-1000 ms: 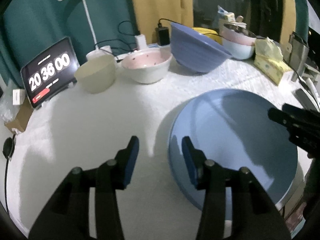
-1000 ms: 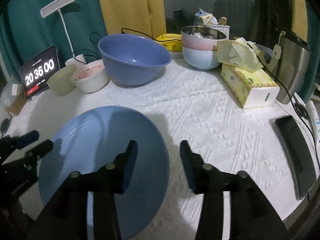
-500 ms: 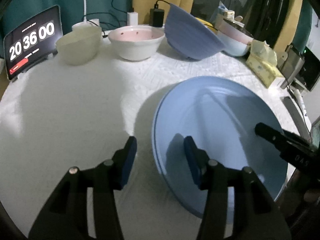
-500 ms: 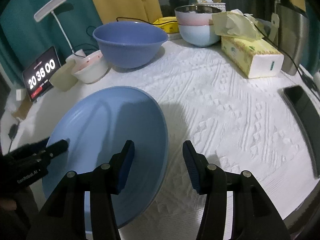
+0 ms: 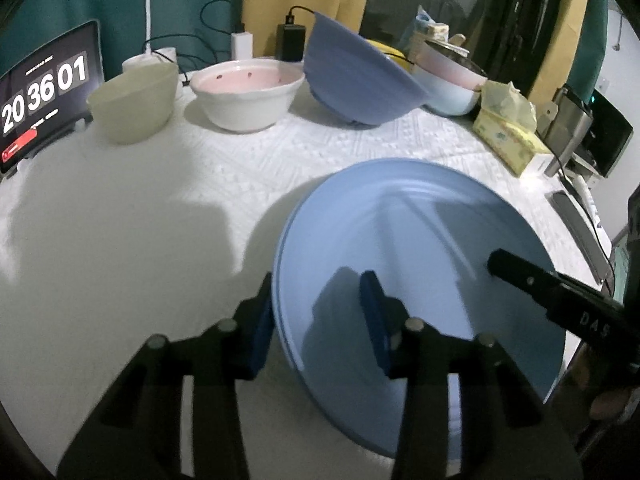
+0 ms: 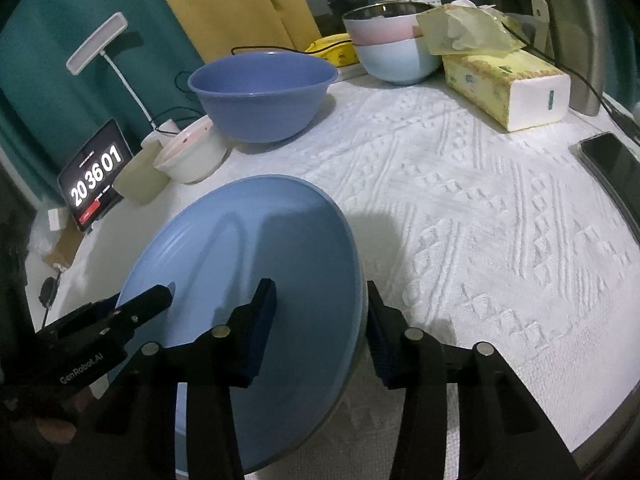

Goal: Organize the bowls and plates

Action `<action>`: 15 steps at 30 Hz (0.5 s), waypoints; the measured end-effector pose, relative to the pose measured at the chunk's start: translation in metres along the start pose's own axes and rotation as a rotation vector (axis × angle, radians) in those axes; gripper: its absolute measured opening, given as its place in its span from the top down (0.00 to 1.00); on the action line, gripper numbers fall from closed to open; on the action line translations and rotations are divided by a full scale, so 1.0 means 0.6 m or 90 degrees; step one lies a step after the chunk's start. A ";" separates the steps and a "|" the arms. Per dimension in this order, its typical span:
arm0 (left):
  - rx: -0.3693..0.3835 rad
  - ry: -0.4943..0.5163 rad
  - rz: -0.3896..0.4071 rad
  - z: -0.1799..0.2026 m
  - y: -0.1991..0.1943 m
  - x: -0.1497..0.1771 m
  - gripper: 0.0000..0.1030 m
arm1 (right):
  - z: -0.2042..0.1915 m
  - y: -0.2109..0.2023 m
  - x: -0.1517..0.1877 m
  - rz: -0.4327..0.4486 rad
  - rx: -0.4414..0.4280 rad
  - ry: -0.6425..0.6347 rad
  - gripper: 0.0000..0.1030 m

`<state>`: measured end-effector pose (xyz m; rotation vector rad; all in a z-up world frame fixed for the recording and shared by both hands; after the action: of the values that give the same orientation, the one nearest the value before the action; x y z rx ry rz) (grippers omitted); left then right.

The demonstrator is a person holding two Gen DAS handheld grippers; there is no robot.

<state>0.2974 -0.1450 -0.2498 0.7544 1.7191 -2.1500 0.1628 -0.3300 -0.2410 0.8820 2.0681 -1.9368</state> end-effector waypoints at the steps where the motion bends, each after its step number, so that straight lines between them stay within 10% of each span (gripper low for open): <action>1: 0.000 0.000 0.000 -0.001 0.000 0.000 0.60 | -0.001 0.000 0.000 0.000 0.003 0.000 0.58; 15: -0.027 -0.008 0.047 -0.048 -0.056 -0.011 0.60 | -0.061 -0.019 -0.029 0.025 -0.005 -0.030 0.60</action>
<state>0.2913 -0.1099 -0.2234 0.7787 1.6962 -2.0591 0.1807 -0.3000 -0.2171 0.8602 2.0151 -1.9091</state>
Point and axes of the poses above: each gripper's, at about its wrist camera, not at the fingertips, and y roughly the way its jaws point, z to its right, x to its underside, the point moved 10 cm from there along y, roughly the way its jaws point, and after that the axes turned 4 degrees about -z, right-handed, at the moved point
